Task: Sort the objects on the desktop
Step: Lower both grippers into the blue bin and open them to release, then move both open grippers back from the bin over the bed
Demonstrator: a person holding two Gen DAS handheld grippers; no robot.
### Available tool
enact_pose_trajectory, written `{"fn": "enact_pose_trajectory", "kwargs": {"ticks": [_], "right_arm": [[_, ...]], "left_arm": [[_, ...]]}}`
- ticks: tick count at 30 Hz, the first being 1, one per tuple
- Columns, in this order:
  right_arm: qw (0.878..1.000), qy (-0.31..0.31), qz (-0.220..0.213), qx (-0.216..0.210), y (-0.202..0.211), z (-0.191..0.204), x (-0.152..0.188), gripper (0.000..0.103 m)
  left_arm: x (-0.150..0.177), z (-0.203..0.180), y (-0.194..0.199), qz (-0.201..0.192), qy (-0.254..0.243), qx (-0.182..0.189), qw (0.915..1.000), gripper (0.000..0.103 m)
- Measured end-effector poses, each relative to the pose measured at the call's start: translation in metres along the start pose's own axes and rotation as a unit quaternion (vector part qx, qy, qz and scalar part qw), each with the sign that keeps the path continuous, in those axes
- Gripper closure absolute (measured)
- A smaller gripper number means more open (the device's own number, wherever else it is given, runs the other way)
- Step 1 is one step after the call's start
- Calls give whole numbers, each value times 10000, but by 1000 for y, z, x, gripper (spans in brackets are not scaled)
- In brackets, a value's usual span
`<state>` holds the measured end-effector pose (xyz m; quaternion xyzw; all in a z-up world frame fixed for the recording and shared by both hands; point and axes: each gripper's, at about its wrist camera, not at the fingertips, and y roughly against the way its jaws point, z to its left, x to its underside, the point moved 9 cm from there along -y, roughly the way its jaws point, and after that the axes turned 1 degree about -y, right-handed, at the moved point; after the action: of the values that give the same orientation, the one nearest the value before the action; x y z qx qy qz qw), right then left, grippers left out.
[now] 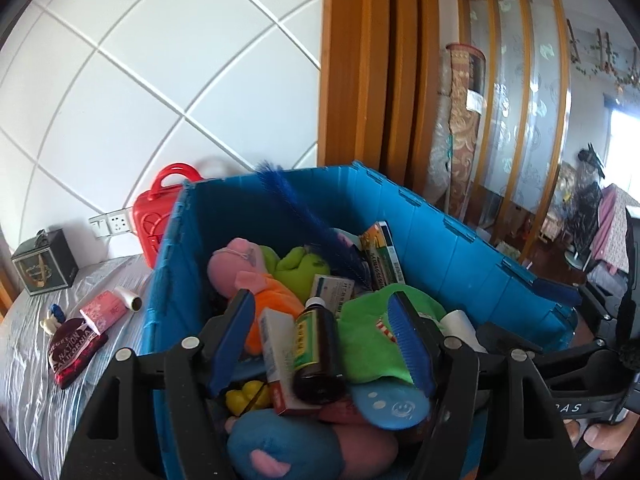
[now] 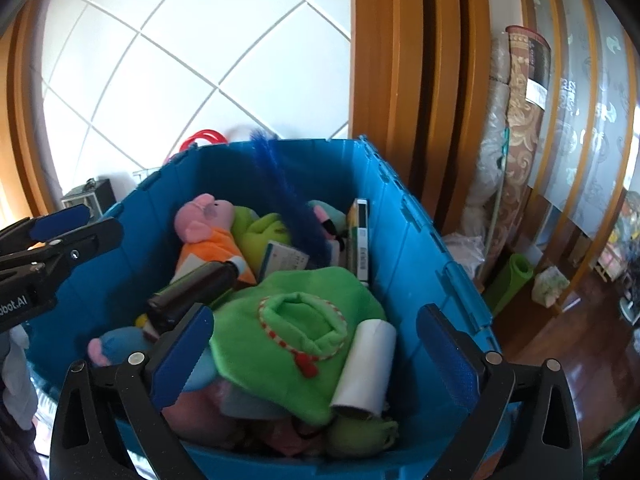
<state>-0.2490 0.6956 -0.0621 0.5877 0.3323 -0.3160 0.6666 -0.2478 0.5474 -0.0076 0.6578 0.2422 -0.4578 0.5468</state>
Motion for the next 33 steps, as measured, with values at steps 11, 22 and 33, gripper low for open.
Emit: {"fn": "enact_pose_trajectory", "kwargs": {"ticks": [11, 22, 33], "right_arm": [[9966, 357, -340, -667, 18, 99, -21, 0], [9861, 718, -856, -1232, 30, 269, -50, 0], [9843, 604, -222, -1641, -31, 444, -30, 0]], "left_arm": [[10, 102, 63, -450, 481, -725, 9952, 21], [60, 270, 106, -369, 1012, -1143, 9876, 21], [124, 476, 136, 312, 1219, -1681, 9777, 21]]}}
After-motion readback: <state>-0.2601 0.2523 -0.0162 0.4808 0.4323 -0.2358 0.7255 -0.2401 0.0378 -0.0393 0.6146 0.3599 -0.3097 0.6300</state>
